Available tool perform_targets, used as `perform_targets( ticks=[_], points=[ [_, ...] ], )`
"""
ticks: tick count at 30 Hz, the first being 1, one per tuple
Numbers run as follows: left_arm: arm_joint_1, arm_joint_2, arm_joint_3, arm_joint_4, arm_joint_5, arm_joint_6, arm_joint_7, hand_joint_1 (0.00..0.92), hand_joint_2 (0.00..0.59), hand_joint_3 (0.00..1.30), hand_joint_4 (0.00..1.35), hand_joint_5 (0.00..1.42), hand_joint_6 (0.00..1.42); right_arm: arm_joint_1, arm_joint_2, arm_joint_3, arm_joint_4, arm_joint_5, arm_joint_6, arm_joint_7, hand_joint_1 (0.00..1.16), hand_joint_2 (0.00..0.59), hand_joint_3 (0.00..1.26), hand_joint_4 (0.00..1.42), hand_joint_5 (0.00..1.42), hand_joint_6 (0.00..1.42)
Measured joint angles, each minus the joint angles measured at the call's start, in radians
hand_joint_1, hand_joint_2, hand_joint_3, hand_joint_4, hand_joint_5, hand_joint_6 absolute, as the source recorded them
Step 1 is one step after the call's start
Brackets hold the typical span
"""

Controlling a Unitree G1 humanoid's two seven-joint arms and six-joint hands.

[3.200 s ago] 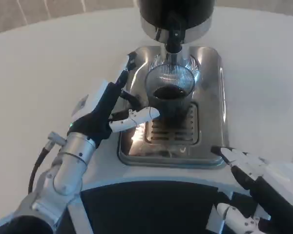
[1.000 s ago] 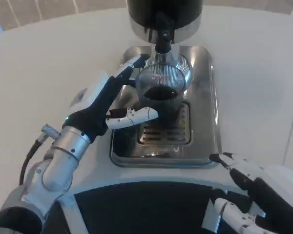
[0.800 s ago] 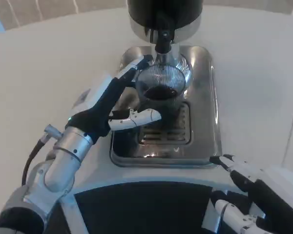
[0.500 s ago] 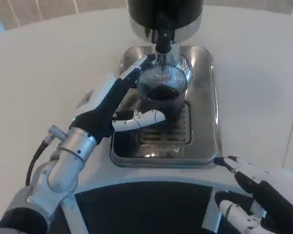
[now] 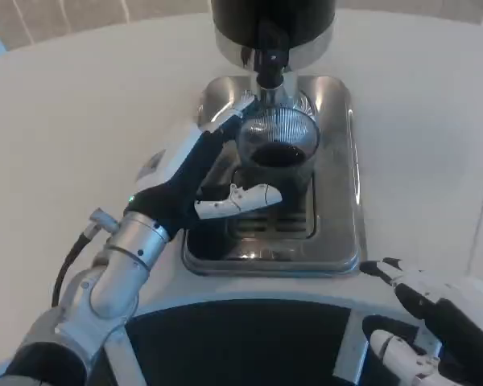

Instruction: Grasp the cup under the faucet to collect the drink, then remove the cup.

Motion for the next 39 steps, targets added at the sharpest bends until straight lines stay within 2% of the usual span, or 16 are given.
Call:
perform_targets(
  ticks=[11,20,39],
  points=[
    [-0.004,-0.004,-0.027,-0.001,0.028,0.043,0.038,0.333,0.059,0.16,0.21,0.30,0.08,0.000,-0.005,-0.011,0.000,0.014,0.000,0.000,0.00,0.499,0.08,0.00,0.00,0.00],
    [-0.006,-0.017,-0.030,-0.002,0.025,0.065,0.038,0.333,0.059,0.17,0.24,0.40,0.10,0.003,-0.005,-0.011,0.000,0.014,0.001,0.000,0.00,0.500,0.08,0.00,0.00,0.00],
    [-0.013,-0.026,-0.049,-0.023,0.026,0.110,0.039,0.315,0.058,0.19,0.24,0.46,0.10,-0.018,-0.022,0.020,0.000,-0.008,0.053,0.000,0.04,0.511,0.10,0.00,0.00,0.00]
  ],
)
